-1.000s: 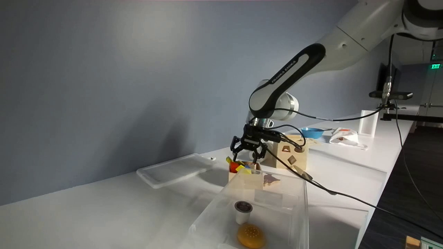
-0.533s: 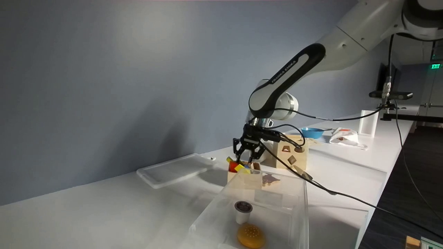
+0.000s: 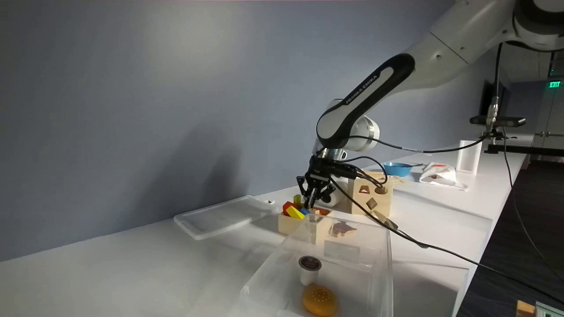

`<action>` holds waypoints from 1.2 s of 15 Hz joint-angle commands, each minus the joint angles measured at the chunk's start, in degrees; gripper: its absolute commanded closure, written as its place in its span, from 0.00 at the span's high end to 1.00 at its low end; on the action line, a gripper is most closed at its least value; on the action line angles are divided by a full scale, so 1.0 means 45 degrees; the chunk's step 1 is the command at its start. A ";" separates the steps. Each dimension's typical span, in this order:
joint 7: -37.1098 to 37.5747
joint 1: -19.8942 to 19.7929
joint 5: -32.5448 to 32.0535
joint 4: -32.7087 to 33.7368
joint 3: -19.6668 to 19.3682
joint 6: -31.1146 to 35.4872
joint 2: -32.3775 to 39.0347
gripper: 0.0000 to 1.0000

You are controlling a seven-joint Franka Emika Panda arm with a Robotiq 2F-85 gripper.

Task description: Put the yellow objects inside the wooden box

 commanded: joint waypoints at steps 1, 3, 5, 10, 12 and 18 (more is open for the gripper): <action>-0.0112 -0.0046 -0.0178 -0.0065 -0.0049 0.0091 -0.0391 0.04; -0.0140 -0.0069 -0.0181 -0.0113 -0.0065 0.0142 -0.0540 0.04; -0.0211 -0.0076 -0.0205 -0.0236 -0.0053 0.0183 -0.0839 0.04; -0.0041 -0.0156 -0.0542 -0.0423 -0.0148 0.0455 -0.1507 0.04; 0.0546 -0.0245 -0.1300 -0.0533 -0.0357 0.1095 -0.1733 0.04; 0.4350 -0.0592 -0.6326 -0.0193 -0.2278 0.3127 -0.1785 0.04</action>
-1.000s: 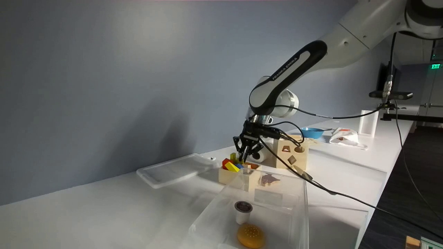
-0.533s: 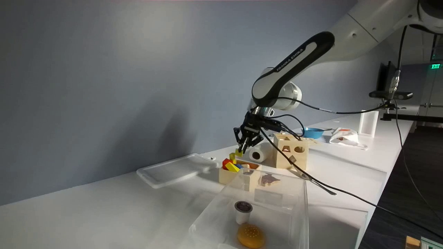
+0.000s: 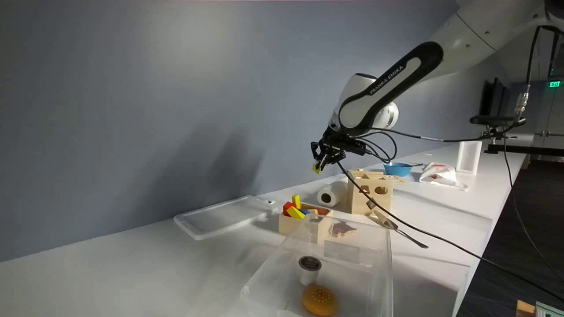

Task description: Put the yellow objects inside the wooden box

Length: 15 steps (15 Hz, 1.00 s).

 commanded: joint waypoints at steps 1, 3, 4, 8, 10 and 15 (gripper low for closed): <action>0.2689 -0.0041 -0.3517 0.0065 -0.1373 0.0257 -0.0288 0.04; 0.4091 -0.0114 -0.5495 0.0058 -0.1756 -0.0304 -0.0579 0.04; 0.4627 -0.0121 -0.6324 0.0049 -0.1950 -0.0529 -0.0732 0.04; 0.5314 -0.0084 -0.7469 -0.0168 -0.2014 -0.1594 -0.1300 0.04; 0.5276 -0.0788 -0.7515 -0.0180 -0.1229 -0.2271 -0.1495 0.04; 0.5184 -0.1356 -0.7371 -0.0091 -0.0618 -0.3457 -0.1482 0.04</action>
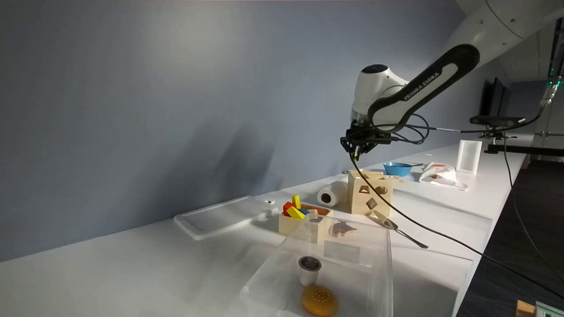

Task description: Put the yellow objects inside the wooden box

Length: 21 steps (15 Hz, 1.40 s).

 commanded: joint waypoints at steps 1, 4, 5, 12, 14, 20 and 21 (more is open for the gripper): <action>0.0258 -0.0547 -0.0272 -0.0123 0.0527 -0.0714 -0.0196 0.04; 0.0283 -0.0752 -0.0298 -0.0032 0.0578 -0.0797 0.0078 0.04; 0.0287 -0.0806 -0.0281 -0.0007 0.0573 -0.0807 0.0194 0.04; 0.0007 -0.0805 -0.0063 -0.0246 0.0587 -0.0065 0.0280 0.61; -0.0517 -0.0686 0.0168 -0.0446 0.0780 0.0114 -0.0014 0.73; -0.5433 -0.0008 0.4126 -0.1264 0.1761 0.0963 -0.0231 1.00; -0.6314 0.0161 0.4998 -0.1343 0.1942 0.0955 -0.0220 1.00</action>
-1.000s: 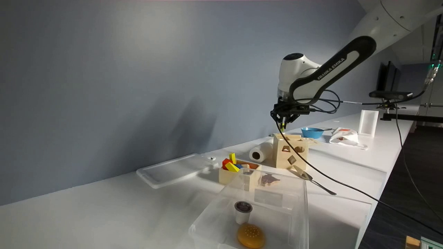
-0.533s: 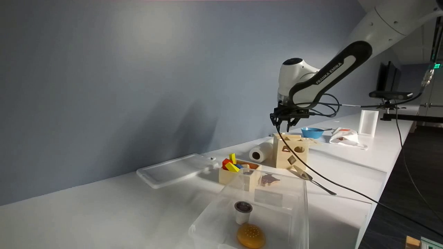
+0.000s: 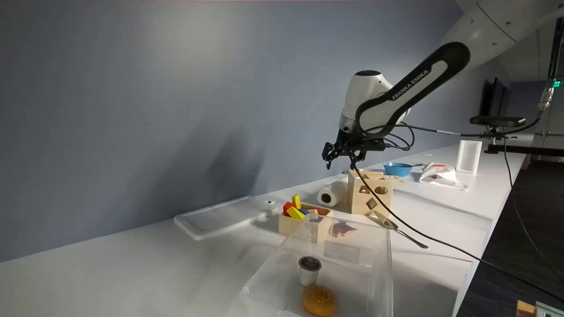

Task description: Put the yellow objects inside the wooden box

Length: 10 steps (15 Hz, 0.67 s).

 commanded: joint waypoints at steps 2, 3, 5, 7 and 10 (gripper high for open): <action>-0.4069 0.0604 0.3487 -0.0649 0.0666 0.0181 -0.0285 1.00; -0.4752 0.0723 0.3964 -0.0655 0.0808 0.0255 -0.0230 1.00; -0.6469 0.0979 0.4798 -0.0674 0.1067 0.0062 -0.0225 1.00; -0.8093 0.1132 0.5288 -0.0651 0.1211 0.0079 -0.0098 1.00; -1.0712 0.1287 0.6053 -0.0751 0.1329 0.0463 0.0157 1.00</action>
